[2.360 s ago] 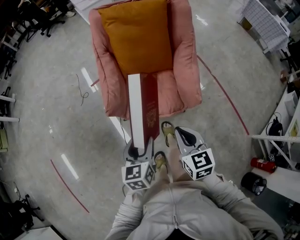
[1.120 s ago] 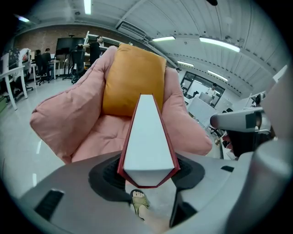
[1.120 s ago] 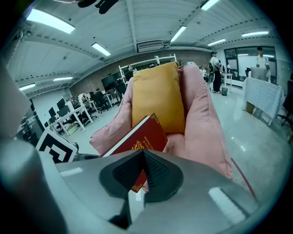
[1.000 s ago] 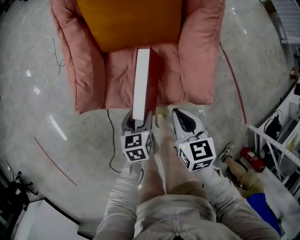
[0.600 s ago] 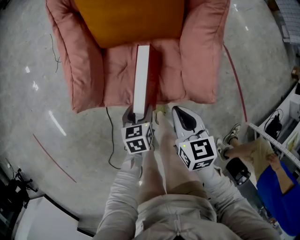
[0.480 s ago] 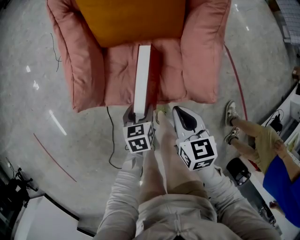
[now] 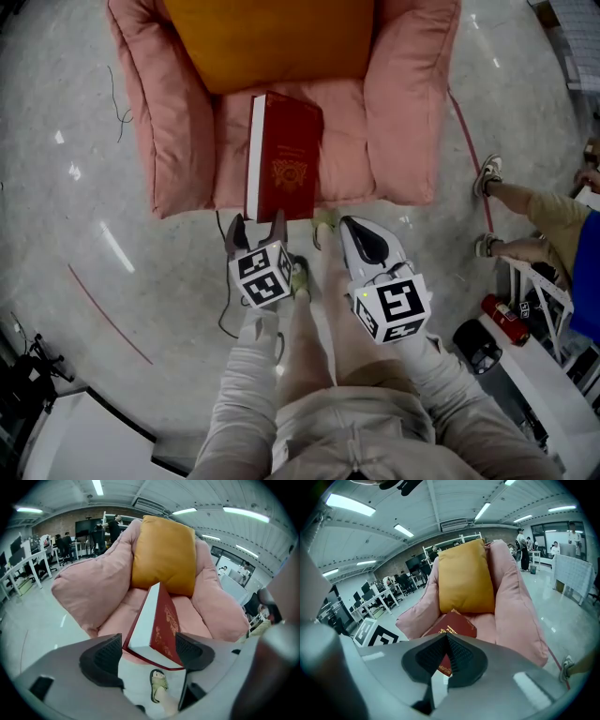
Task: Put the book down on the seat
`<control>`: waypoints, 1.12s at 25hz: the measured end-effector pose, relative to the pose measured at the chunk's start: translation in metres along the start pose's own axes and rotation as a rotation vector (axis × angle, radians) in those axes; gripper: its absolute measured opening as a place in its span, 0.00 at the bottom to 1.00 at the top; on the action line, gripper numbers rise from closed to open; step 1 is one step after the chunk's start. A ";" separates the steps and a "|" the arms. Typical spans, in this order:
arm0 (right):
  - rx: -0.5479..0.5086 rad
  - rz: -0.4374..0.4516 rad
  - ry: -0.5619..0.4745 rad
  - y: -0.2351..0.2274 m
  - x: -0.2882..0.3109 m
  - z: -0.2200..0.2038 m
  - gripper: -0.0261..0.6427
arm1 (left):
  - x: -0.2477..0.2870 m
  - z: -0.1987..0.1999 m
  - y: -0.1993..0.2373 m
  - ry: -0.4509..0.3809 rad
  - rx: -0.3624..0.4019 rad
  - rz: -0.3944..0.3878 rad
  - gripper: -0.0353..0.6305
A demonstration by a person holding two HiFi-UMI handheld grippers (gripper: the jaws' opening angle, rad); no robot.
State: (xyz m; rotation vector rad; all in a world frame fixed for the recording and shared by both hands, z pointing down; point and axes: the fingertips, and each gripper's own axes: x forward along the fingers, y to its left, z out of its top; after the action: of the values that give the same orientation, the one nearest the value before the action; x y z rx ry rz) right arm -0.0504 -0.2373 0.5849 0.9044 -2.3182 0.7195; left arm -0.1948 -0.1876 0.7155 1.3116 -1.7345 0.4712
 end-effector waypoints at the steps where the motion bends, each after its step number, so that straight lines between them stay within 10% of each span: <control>1: 0.000 0.002 -0.001 -0.001 -0.003 -0.001 0.04 | -0.002 0.000 0.002 -0.003 -0.009 0.008 0.56; 18: -0.027 0.018 -0.035 0.022 -0.034 0.005 0.04 | -0.052 -0.001 -0.022 0.028 0.003 -0.053 0.54; 24: -0.042 0.016 -0.055 0.038 -0.051 0.009 0.04 | -0.088 0.012 -0.016 -0.006 0.015 -0.004 0.10; 28: -0.059 0.019 -0.060 0.049 -0.063 0.008 0.04 | -0.111 0.015 -0.025 -0.009 0.015 -0.063 0.06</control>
State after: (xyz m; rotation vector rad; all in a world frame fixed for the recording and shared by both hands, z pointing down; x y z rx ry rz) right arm -0.0488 -0.1840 0.5244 0.8900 -2.3903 0.6367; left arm -0.1732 -0.1446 0.6109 1.3766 -1.6952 0.4440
